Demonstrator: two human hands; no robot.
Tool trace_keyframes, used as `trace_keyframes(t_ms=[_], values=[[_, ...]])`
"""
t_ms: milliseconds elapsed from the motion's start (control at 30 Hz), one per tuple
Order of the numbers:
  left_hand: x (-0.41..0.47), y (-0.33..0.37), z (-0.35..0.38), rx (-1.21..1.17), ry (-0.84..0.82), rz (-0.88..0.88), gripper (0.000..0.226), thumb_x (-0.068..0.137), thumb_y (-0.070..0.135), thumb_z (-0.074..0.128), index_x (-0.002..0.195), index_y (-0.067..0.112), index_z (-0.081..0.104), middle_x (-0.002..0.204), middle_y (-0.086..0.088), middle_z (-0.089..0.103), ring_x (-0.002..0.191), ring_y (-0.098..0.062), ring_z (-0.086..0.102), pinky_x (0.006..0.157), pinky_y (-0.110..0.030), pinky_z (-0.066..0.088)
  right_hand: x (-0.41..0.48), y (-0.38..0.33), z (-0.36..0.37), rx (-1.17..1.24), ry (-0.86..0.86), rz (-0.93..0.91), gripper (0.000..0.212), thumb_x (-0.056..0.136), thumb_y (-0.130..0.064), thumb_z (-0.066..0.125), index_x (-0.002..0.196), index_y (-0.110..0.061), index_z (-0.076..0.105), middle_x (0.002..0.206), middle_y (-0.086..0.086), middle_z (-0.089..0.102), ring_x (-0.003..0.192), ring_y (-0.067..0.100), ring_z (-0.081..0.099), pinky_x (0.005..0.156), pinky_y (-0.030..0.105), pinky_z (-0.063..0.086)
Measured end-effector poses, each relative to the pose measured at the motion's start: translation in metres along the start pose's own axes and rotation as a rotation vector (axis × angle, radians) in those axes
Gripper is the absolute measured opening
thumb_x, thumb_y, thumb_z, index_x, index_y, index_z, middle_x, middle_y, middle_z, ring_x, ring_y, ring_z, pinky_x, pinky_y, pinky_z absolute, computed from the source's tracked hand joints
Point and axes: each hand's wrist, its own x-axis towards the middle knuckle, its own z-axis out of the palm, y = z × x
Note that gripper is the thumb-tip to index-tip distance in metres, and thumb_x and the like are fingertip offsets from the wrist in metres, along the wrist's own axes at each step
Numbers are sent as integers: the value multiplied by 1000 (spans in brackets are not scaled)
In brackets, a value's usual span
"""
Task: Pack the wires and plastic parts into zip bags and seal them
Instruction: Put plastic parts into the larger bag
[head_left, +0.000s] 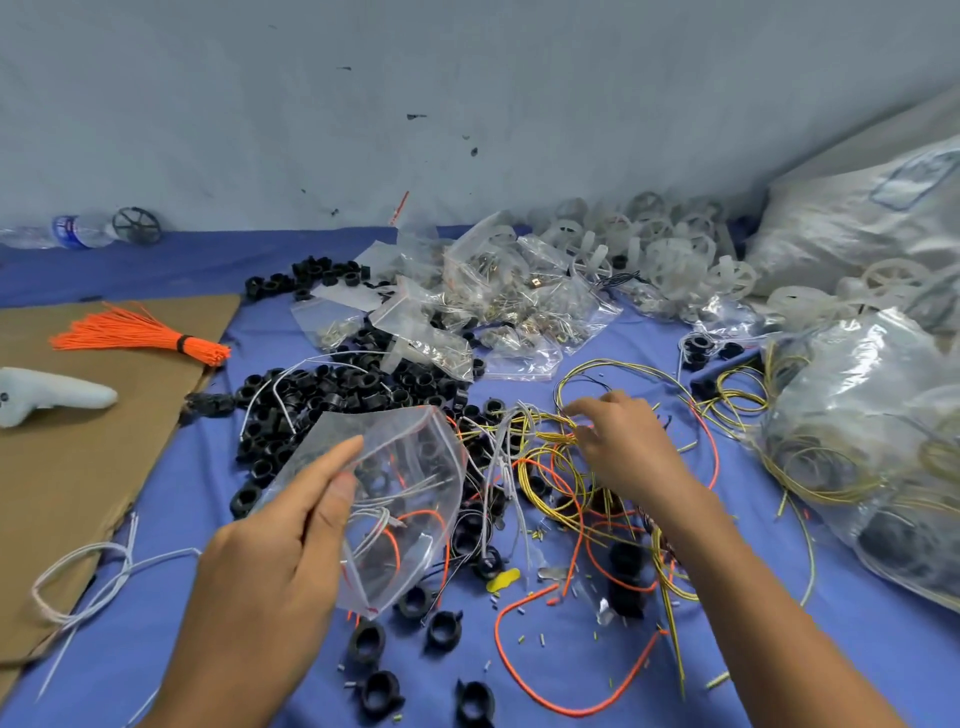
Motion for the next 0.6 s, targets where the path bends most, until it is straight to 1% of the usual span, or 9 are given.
trace_keyframes(t_ms=[67, 100, 233, 267, 333, 367, 400, 500, 600], values=[[1, 2, -1, -4, -6, -7, 34, 93, 53, 41, 120, 72, 49, 43, 3, 37, 39, -10, 33, 42, -29, 24, 13, -1, 7, -88, -114, -69, 32, 103, -24, 42, 131, -24, 57, 129, 11, 52, 123, 34, 42, 100, 44, 39], [0, 2, -1, 0, -8, -7, 35, 93, 52, 42, 121, 72, 48, 43, 3, 36, 39, -10, 33, 43, -32, 25, 17, -1, 8, -124, -143, -104, 30, 104, -26, 40, 128, -22, 58, 128, 11, 52, 122, 34, 43, 100, 42, 37], [-1, 2, -3, 36, 1, -10, 36, 93, 52, 42, 123, 72, 46, 42, 3, 35, 37, -9, 30, 44, -34, 26, 16, 2, -7, -66, -206, -137, 24, 104, -29, 42, 117, -19, 61, 106, 10, 53, 104, 35, 49, 80, 35, 34], [-1, 2, -3, 39, 4, -10, 35, 93, 51, 42, 121, 72, 48, 42, 3, 35, 37, -9, 30, 44, -34, 26, 16, 2, -11, -63, -231, -145, 24, 105, -26, 41, 115, -18, 61, 101, 10, 54, 102, 35, 51, 77, 35, 33], [1, 3, -3, 31, 5, -17, 35, 93, 52, 42, 119, 72, 50, 42, 3, 35, 38, -9, 31, 44, -33, 27, 16, 1, -15, -84, -241, -165, 23, 106, -21, 37, 103, -12, 58, 95, 14, 56, 96, 36, 53, 76, 39, 38], [1, 4, -2, 21, 3, -22, 35, 92, 53, 42, 120, 73, 48, 43, 3, 36, 39, -9, 32, 45, -33, 28, 17, 0, -16, -104, -248, -163, 24, 106, -18, 36, 97, -8, 55, 96, 16, 56, 95, 37, 53, 78, 41, 40], [2, 4, -1, 13, 2, -26, 36, 92, 54, 41, 122, 73, 46, 44, 3, 36, 40, -9, 34, 45, -33, 29, 19, 0, -16, -125, -270, -148, 24, 105, -17, 35, 97, -6, 56, 101, 18, 56, 98, 38, 53, 82, 42, 42], [2, 5, -1, 15, 4, -21, 37, 90, 57, 39, 121, 77, 42, 46, 1, 39, 41, -9, 36, 46, -34, 31, 21, 1, -17, -224, -343, -139, 31, 102, -13, 33, 117, -8, 60, 122, 16, 57, 109, 36, 49, 95, 46, 42], [1, 5, -2, 23, 3, -16, 37, 91, 57, 39, 119, 81, 39, 46, 0, 40, 41, -9, 37, 45, -36, 31, 18, 2, -20, -335, -299, -170, 29, 99, -10, 35, 118, -8, 57, 133, 13, 52, 109, 35, 47, 91, 42, 40]])
